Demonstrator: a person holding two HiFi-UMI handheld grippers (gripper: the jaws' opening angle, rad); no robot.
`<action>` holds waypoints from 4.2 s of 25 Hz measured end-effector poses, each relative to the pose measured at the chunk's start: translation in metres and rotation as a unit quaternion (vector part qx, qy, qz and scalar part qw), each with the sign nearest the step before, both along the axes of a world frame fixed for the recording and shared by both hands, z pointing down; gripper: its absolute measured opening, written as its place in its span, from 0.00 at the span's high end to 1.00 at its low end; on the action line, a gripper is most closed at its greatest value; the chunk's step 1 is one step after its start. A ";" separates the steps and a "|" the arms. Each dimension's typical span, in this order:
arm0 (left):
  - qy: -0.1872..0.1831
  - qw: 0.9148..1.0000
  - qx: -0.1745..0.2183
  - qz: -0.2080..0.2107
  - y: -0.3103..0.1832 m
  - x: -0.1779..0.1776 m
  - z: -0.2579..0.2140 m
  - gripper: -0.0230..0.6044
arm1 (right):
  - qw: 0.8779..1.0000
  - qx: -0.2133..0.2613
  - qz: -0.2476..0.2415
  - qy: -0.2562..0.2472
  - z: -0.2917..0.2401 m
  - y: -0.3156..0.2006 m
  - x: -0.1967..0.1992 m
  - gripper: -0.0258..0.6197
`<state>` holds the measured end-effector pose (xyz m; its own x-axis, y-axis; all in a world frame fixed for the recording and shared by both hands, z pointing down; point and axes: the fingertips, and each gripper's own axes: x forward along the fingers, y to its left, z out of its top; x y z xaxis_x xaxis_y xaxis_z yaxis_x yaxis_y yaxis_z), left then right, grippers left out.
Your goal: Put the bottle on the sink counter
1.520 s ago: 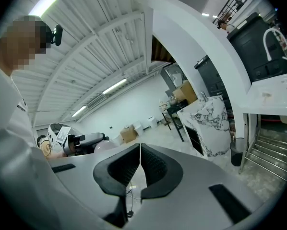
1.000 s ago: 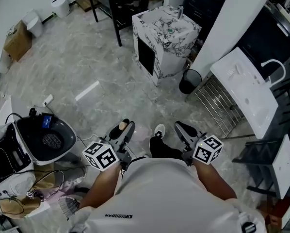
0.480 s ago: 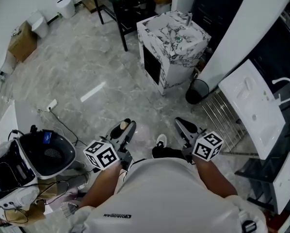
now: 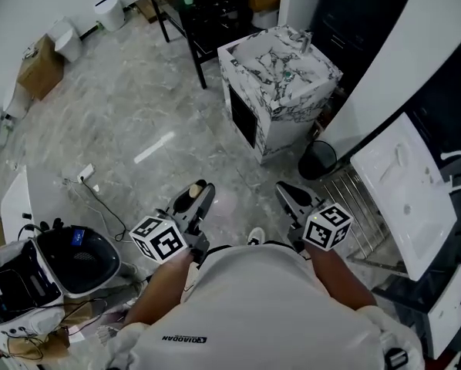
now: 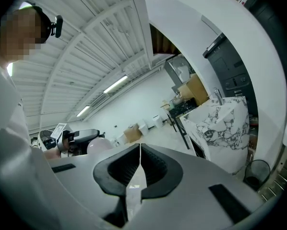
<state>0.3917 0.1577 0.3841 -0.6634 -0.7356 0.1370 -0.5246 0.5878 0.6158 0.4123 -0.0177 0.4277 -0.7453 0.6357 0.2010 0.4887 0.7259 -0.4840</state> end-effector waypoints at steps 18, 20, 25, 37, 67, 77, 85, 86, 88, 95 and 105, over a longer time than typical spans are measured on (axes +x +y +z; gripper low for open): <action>0.006 1.000 -0.005 0.010 -0.045 -0.069 0.005 0.75 | 1.000 -0.008 0.019 0.016 0.015 -0.046 -0.059 0.90; 0.015 1.000 -0.006 0.009 -0.044 -0.073 0.008 0.75 | 1.000 -0.006 0.019 0.021 0.018 -0.046 -0.063 0.90; 0.024 0.999 -0.009 0.021 -0.042 -0.092 0.020 0.75 | 0.999 -0.001 0.027 0.020 0.022 -0.046 -0.081 0.90; 0.018 0.999 0.010 0.039 -0.026 -0.201 0.014 0.75 | 0.998 0.017 0.048 0.027 0.019 -0.028 -0.175 0.90; 0.000 0.996 0.024 0.084 0.095 -0.455 0.010 0.75 | 0.992 0.054 0.111 0.031 0.007 0.081 -0.397 0.90; 0.004 0.997 0.020 0.077 0.097 -0.478 0.013 0.75 | 0.990 0.042 0.128 0.034 0.011 0.071 -0.423 0.90; 0.001 0.996 0.006 0.084 0.079 -0.508 0.022 0.75 | 0.990 0.030 0.136 0.030 0.022 0.054 -0.455 0.90; -0.001 0.996 0.003 0.088 0.074 -0.514 0.022 0.75 | 0.989 0.029 0.139 0.030 0.023 0.050 -0.460 0.90; -0.006 0.995 -0.002 0.095 0.064 -0.528 0.021 0.75 | 0.988 0.028 0.147 0.028 0.026 0.039 -0.470 0.90; -0.016 0.992 -0.017 0.125 0.018 -0.583 0.019 0.75 | 0.984 0.018 0.177 0.027 0.032 -0.002 -0.509 0.90; -0.022 0.983 -0.025 0.183 -0.061 -0.649 0.019 0.75 | 0.973 0.014 0.228 0.033 0.038 -0.059 -0.553 0.90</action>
<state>-0.2576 0.0968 0.4027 -0.3624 -0.9190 0.1553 -0.7321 0.3838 0.5628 -0.1402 -0.0772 0.4658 -0.9336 0.2350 0.2705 0.0810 0.8737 -0.4796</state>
